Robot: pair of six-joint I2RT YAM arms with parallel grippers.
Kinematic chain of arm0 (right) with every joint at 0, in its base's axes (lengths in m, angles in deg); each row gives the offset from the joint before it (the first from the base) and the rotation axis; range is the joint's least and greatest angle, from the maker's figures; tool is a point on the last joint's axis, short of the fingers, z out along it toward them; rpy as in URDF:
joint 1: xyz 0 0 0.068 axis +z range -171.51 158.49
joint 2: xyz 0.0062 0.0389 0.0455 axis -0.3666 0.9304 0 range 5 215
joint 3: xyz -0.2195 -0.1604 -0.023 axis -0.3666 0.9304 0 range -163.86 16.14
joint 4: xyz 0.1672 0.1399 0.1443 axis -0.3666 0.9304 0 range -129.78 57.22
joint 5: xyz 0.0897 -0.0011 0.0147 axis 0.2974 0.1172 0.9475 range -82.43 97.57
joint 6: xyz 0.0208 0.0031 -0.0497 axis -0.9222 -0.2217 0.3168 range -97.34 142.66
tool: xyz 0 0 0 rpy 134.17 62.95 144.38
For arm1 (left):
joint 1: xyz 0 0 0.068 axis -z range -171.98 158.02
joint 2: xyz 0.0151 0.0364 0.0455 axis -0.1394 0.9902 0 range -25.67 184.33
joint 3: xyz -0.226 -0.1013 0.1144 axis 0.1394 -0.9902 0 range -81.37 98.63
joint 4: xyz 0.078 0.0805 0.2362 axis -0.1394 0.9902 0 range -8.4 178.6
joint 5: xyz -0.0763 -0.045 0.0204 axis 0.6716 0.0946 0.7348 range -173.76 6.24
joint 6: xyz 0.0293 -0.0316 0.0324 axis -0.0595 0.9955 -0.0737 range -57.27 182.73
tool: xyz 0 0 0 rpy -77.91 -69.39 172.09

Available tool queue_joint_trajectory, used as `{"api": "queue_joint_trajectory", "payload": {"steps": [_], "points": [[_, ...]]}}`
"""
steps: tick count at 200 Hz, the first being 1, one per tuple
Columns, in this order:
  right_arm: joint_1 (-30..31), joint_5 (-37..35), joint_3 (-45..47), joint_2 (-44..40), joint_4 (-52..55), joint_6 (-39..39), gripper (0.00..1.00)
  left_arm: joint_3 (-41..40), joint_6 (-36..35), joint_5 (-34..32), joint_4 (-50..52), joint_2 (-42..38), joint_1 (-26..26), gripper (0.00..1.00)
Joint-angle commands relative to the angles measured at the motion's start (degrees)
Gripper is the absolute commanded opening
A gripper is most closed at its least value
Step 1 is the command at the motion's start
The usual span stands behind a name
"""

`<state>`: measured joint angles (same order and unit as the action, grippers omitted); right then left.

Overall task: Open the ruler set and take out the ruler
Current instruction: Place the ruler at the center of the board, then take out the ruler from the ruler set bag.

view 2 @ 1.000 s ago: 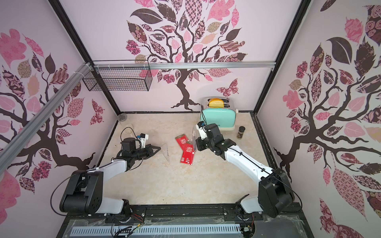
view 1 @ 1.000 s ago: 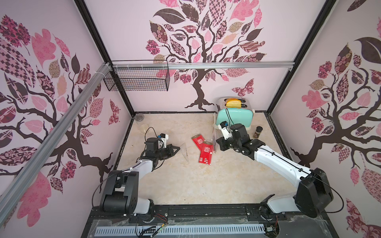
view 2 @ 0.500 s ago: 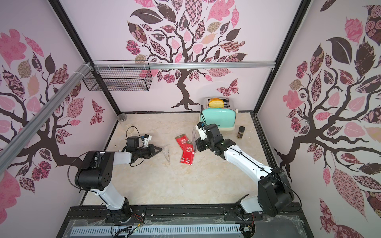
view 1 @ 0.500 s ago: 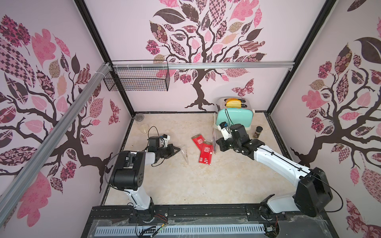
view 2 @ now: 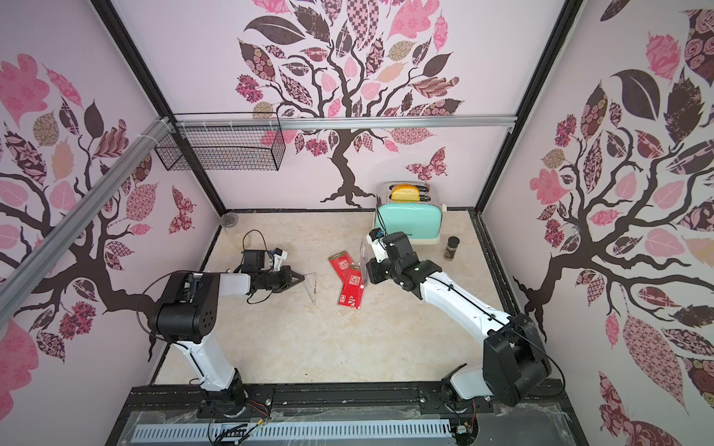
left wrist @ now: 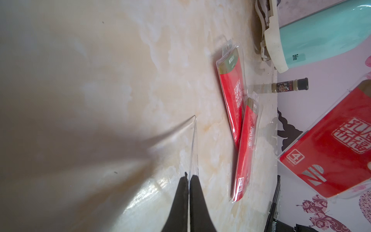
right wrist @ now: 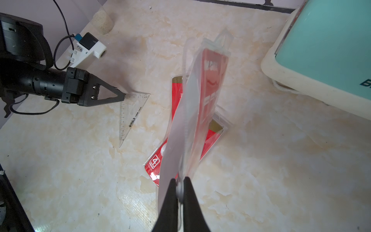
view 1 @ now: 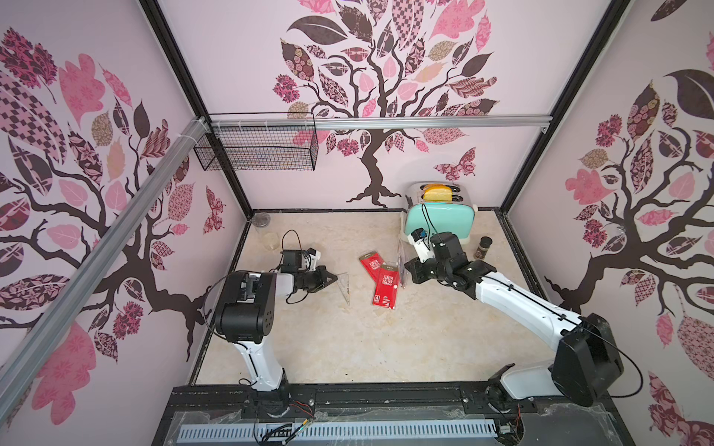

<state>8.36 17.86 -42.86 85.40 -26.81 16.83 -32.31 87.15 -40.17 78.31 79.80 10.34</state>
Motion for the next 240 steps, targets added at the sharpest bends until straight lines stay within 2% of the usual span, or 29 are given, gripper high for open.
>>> {"api": "queue_joint_trajectory", "payload": {"steps": [1, 35, 65, 83, 101, 121, 145, 166, 201, 240], "points": [[-0.15, 0.66, -0.48, -0.66, -0.76, -0.24, 0.0, 0.31, -2.46, -2.78, 2.79, -0.1, 0.02, 0.05], [-0.12, 1.14, -0.4, -0.53, -0.91, -0.43, 0.0, 0.15, -3.26, -4.81, 5.15, -4.22, 0.01, 0.23], [-0.14, 1.75, -0.15, -0.55, -1.43, -0.87, 0.0, 1.14, -5.1, -10.58, 11.1, -10.81, 0.72, 0.36], [-0.01, 2.24, 0.05, -0.51, -1.95, -1.2, 0.0, 1.81, -5.7, -16.79, 13.85, -15.42, 3.42, 0.39], [-0.03, 2.96, 0.45, -0.42, -3.09, -1.54, 0.0, 1.88, -4.66, -22.32, 13.48, -20.1, 9.08, 0.39], [0.1, 3.95, 0.7, 0.0, -4.32, -1.91, 0.0, 2.04, -2.61, -26.07, 10.63, -23.76, 16.76, 0.37], [0.59, 4.54, 0.91, 0.46, -5.45, -2.26, 0.0, 3.1, -0.25, -27.63, 7.35, -25.32, 23.9, 0.17], [0.9, 4.78, 1.47, 0.46, -6.72, -2.77, 0.0, 4.14, 1.08, -27.88, 5.41, -25.34, 28.29, 0.08], [1.35, 5.42, 1.96, 0.42, -8.15, -3.23, 0.0, 6.42, 2.05, -27.57, 3.7, -23.72, 33.32, 0.03], [1.68, 5.99, 2.25, 0.81, -9.13, -3.62, 0.0, 9.02, 2.78, -25.76, 2.15, -20.27, 36.45, 0.0]]}}
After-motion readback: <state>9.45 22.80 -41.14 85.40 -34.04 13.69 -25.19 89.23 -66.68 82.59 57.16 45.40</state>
